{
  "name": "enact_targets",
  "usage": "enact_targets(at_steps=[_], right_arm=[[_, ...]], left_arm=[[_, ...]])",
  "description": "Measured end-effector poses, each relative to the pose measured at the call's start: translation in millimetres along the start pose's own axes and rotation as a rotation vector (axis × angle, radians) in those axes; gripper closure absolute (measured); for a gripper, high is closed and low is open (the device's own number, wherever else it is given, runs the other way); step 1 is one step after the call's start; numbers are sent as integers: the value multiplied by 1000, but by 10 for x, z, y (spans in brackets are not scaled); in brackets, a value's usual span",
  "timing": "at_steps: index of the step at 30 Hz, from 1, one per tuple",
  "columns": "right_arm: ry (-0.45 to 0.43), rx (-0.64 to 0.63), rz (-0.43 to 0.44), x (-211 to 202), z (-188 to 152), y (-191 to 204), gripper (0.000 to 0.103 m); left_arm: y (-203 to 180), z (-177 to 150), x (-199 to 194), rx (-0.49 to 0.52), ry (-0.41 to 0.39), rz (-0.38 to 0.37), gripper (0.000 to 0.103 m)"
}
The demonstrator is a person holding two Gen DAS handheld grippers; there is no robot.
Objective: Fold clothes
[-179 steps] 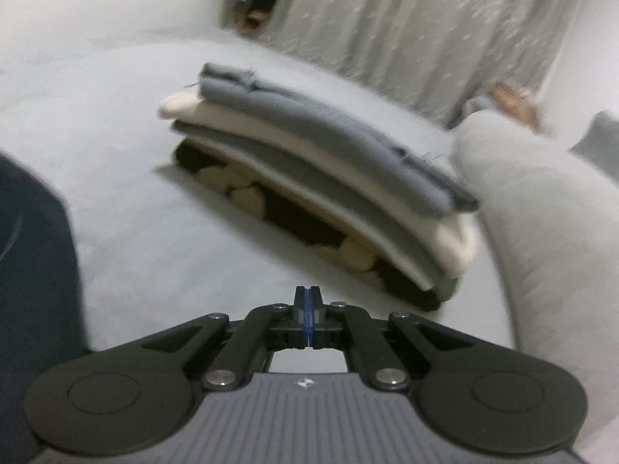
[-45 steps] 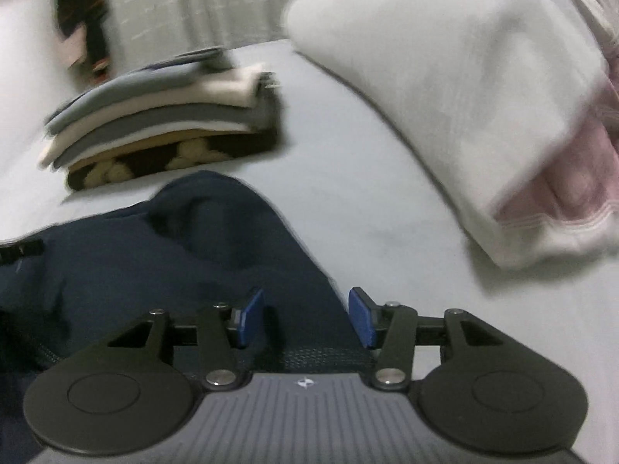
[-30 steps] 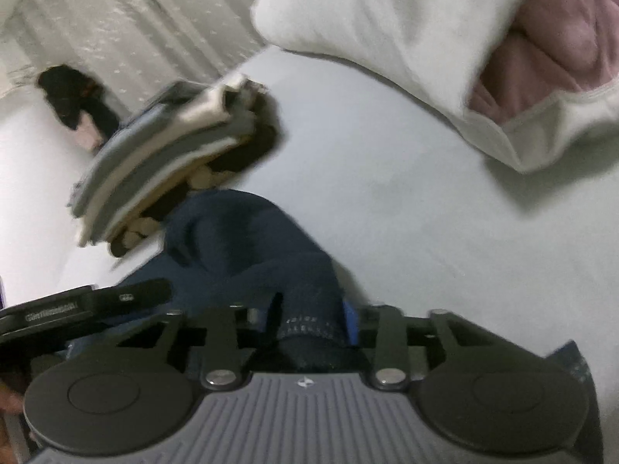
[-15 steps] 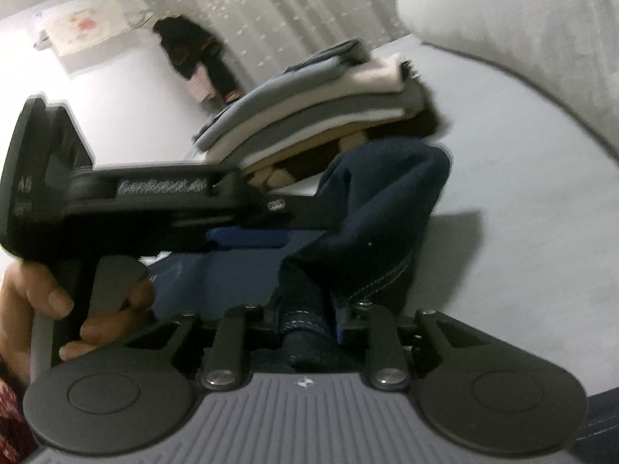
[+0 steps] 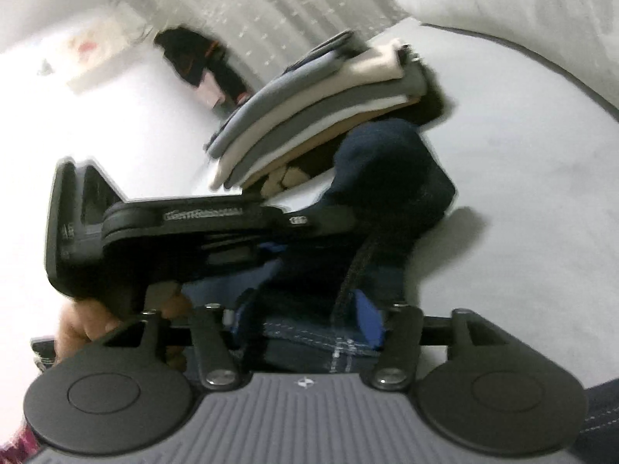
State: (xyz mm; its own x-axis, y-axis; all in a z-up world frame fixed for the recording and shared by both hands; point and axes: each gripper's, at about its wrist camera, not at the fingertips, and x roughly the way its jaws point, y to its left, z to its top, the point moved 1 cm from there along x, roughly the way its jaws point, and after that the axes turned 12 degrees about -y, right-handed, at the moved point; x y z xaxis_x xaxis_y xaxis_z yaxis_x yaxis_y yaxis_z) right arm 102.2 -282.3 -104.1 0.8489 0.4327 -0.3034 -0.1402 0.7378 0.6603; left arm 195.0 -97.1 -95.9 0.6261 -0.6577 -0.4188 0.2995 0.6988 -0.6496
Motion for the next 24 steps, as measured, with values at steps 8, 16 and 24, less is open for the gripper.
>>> enact_targets(at_steps=[8,16,24], right_arm=[[-77,163,50,-248,135,-163,35],[-222,392,28,-502,278,-570,29],[-145,741,126,-317,52,-881,31]], left_arm=[[411,23,-73,-456,-72,-234,93],[448,-72,128,-706,-100,-354,94],[330,-180,347,-727,-89,-349,94]])
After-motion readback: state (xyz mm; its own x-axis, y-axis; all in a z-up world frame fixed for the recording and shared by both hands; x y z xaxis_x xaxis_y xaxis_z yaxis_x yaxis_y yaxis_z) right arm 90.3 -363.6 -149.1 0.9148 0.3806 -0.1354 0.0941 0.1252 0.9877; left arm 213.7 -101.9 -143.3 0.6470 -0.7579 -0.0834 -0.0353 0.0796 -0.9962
